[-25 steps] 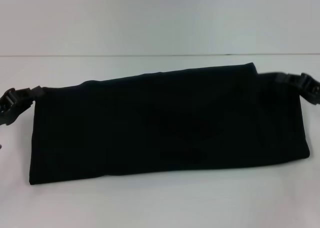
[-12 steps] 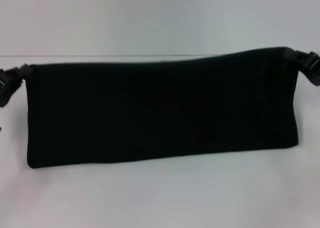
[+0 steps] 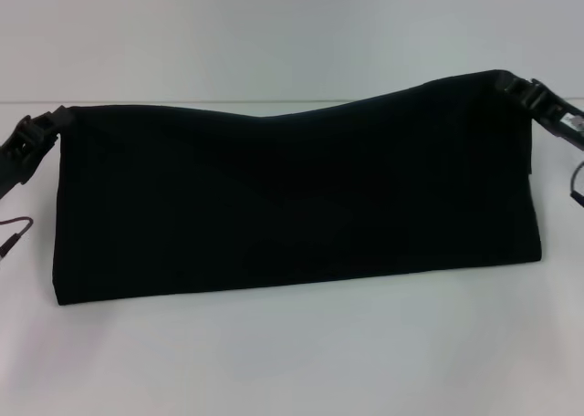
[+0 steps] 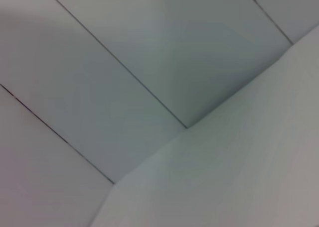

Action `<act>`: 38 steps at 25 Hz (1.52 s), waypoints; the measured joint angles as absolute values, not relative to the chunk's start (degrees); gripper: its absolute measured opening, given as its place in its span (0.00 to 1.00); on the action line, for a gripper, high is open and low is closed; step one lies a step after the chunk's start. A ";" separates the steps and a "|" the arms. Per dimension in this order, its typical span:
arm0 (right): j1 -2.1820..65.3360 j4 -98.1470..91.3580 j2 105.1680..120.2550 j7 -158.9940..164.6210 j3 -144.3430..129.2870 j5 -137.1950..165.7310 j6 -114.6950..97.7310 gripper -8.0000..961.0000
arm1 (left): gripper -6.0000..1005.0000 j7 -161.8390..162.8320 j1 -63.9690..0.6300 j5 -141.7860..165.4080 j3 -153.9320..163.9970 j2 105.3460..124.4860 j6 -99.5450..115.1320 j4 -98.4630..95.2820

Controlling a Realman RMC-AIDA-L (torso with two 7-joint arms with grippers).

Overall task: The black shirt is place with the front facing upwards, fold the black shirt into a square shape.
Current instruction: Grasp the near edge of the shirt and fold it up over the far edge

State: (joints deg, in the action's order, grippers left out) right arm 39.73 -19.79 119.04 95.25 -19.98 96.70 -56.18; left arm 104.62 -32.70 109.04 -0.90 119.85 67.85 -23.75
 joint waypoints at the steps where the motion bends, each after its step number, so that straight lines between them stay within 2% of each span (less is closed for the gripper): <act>1: 40.69 -19.33 119.56 93.69 -19.91 96.67 -53.72 0.10 | 0.05 103.40 -32.75 107.89 -0.94 120.01 67.01 -23.09; 13: 45.43 -13.19 120.07 82.57 -19.93 90.09 -44.82 0.15 | 0.05 94.10 -33.89 101.09 -0.87 122.62 60.91 -20.36; 26: 46.56 -11.59 120.30 76.42 -19.40 87.10 -41.45 0.21 | 0.05 83.47 -35.30 91.61 -1.09 123.87 56.59 -15.33; 32: 46.58 -9.32 120.32 70.20 -19.85 81.40 -41.64 0.24 | 0.13 75.73 -35.68 85.89 -1.29 123.98 56.50 -11.37; 34: 46.62 -9.32 120.32 70.08 -19.94 81.38 -41.54 0.28 | 0.16 75.15 -35.68 85.23 -1.29 124.00 56.50 -10.91; 38: 46.72 -9.32 120.32 70.05 -19.72 81.29 -41.36 0.37 | 0.31 74.98 -35.68 85.06 -1.26 124.01 56.50 -10.68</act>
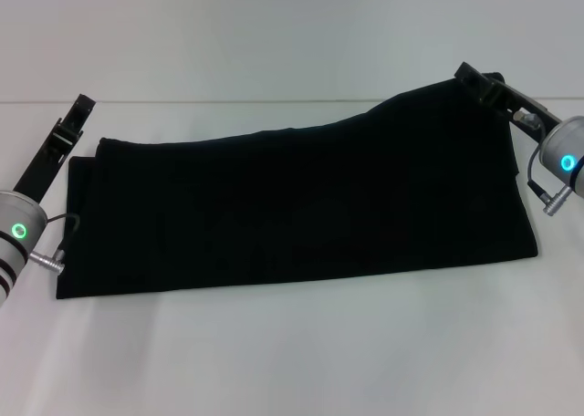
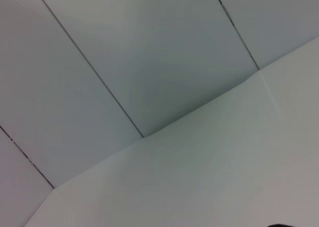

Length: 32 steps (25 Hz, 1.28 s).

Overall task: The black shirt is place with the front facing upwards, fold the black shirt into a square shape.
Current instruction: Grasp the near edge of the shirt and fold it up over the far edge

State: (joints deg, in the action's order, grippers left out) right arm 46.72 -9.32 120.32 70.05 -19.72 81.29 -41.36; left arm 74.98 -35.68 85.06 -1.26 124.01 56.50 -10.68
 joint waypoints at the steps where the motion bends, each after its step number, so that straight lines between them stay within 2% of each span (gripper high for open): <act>1: 46.74 -9.32 120.31 70.06 -19.60 81.19 -41.34 0.39 | 0.35 74.93 -35.66 85.06 -1.23 124.01 56.50 -10.66; 5: 47.06 -9.32 120.19 70.07 -19.48 80.33 -41.24 0.48 | 0.53 74.01 -35.36 85.03 -1.13 124.06 56.80 -10.41; 8: 47.72 -9.29 120.12 70.41 -19.97 80.73 -39.58 0.71 | 0.65 73.44 -35.19 85.10 -0.90 124.14 56.93 -10.27; 13: 47.66 -9.18 119.95 70.60 -21.31 80.86 -37.88 0.94 | 0.81 73.41 -34.58 85.39 -0.76 124.20 57.56 -10.21; 18: 43.68 -10.39 119.71 70.62 -22.27 80.80 -46.57 0.97 | 0.80 75.15 -33.76 85.76 0.56 124.10 59.23 -10.00; 22: 38.40 -12.46 118.80 73.07 -26.39 80.94 -55.98 0.96 | 0.80 85.83 -31.61 86.21 11.16 123.71 60.65 -14.25; 27: 30.31 -16.68 115.52 80.63 -40.42 81.00 -67.25 0.96 | 0.80 103.04 -27.46 95.19 21.56 123.28 63.27 -26.34; 32: 24.84 -17.60 111.82 86.48 -47.32 81.43 -75.11 0.96 | 0.80 116.53 -24.33 109.50 20.20 121.10 70.68 -36.27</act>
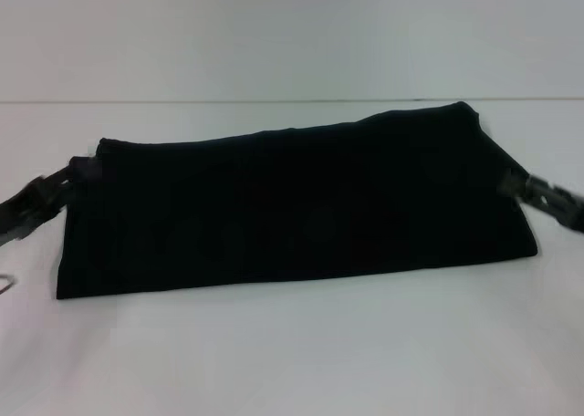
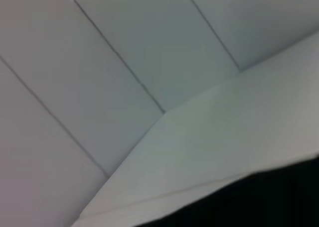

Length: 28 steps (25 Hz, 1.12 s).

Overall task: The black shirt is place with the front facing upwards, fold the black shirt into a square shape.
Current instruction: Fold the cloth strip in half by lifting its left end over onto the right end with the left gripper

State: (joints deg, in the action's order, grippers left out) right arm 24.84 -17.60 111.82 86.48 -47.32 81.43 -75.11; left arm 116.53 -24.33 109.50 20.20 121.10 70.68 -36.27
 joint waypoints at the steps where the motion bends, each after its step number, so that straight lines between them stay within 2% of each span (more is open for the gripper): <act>1: 24.13 -17.62 111.22 87.02 -47.61 82.06 -76.43 0.96 | 0.80 118.68 -23.93 112.56 19.20 120.48 72.58 -37.96; 5: 22.80 -18.56 109.70 88.49 -47.52 87.13 -80.50 0.96 | 0.80 123.14 -23.79 123.56 15.24 118.73 77.32 -43.16; 9: 23.13 -20.44 109.61 89.51 -47.48 93.36 -81.18 0.96 | 0.80 123.95 -25.18 131.07 13.46 117.83 78.30 -44.38; 16: 23.95 -21.20 110.23 89.94 -47.55 95.85 -80.52 0.96 | 0.80 123.82 -26.40 134.78 14.48 117.67 78.34 -44.13; 28: 24.26 -21.27 110.25 89.98 -47.61 95.95 -79.96 0.96 | 0.79 123.60 -26.32 138.54 16.50 118.01 76.15 -44.25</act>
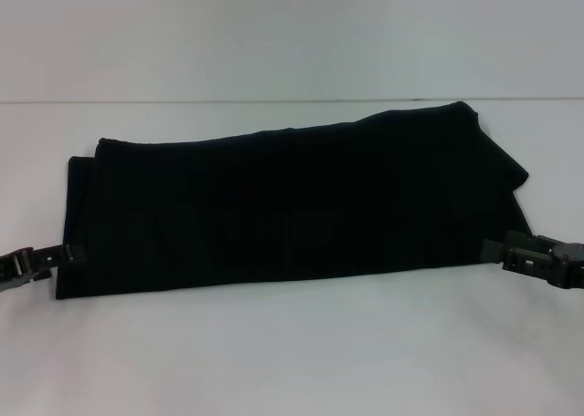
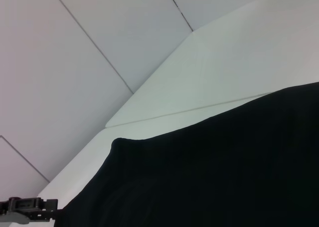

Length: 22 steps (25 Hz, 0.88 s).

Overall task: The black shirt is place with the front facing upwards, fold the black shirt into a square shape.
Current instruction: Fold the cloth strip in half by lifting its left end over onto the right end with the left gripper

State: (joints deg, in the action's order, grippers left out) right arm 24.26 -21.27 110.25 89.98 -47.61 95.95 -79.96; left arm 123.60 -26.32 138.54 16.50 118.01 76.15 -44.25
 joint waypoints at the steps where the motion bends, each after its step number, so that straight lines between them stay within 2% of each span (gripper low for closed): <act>1: 24.27 -21.27 110.25 89.96 -47.59 95.96 -79.96 0.96 | 0.79 123.42 -26.32 138.53 16.51 118.03 75.95 -44.25; 22: 24.22 -21.27 110.21 89.76 -47.53 95.97 -80.21 0.96 | 0.72 120.96 -26.71 139.07 19.56 118.20 77.67 -43.58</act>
State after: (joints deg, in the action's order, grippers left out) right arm 24.22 -21.27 110.21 89.77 -47.53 95.97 -80.21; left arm 120.96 -26.71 139.08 19.56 118.20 77.67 -43.58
